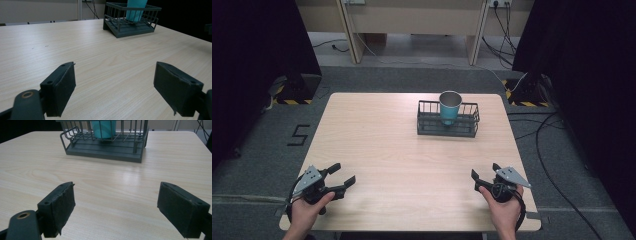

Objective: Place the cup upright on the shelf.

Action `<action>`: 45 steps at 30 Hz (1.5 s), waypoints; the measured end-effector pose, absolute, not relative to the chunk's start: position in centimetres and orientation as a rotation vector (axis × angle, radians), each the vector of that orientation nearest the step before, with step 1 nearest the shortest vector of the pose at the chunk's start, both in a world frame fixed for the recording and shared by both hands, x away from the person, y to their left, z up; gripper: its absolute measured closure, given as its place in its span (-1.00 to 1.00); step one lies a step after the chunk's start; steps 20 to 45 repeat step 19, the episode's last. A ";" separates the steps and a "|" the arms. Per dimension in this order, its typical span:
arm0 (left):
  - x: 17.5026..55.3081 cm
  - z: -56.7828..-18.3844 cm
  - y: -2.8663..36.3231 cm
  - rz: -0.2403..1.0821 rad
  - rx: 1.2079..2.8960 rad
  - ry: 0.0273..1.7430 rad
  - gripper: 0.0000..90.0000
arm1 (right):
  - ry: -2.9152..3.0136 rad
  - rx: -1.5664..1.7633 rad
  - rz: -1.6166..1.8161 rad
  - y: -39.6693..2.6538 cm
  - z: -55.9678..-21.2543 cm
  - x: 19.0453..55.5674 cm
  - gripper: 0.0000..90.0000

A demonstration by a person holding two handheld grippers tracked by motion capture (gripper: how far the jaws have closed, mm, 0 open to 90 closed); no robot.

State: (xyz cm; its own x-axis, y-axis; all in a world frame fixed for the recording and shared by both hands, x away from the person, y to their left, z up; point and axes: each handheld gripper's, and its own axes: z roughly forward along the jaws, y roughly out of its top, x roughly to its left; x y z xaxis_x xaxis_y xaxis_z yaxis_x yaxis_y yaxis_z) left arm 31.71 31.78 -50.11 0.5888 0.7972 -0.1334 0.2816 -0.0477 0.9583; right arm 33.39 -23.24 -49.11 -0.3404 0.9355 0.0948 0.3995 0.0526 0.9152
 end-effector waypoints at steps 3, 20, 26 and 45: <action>31.7 -50.1 31.8 0.534 1.615 0.921 -0.62 | 1.781 1.322 1.265 -23.3 -49.4 33.2 -0.66; 31.7 -50.1 31.7 0.532 1.616 0.914 -0.62 | 1.767 1.312 1.266 -23.4 -49.8 33.1 -0.66; 31.7 -50.1 31.7 0.532 1.616 0.914 -0.62 | 1.767 1.312 1.266 -23.4 -49.8 33.1 -0.66; 31.7 -50.1 31.7 0.532 1.616 0.914 -0.62 | 1.767 1.312 1.266 -23.4 -49.8 33.1 -0.66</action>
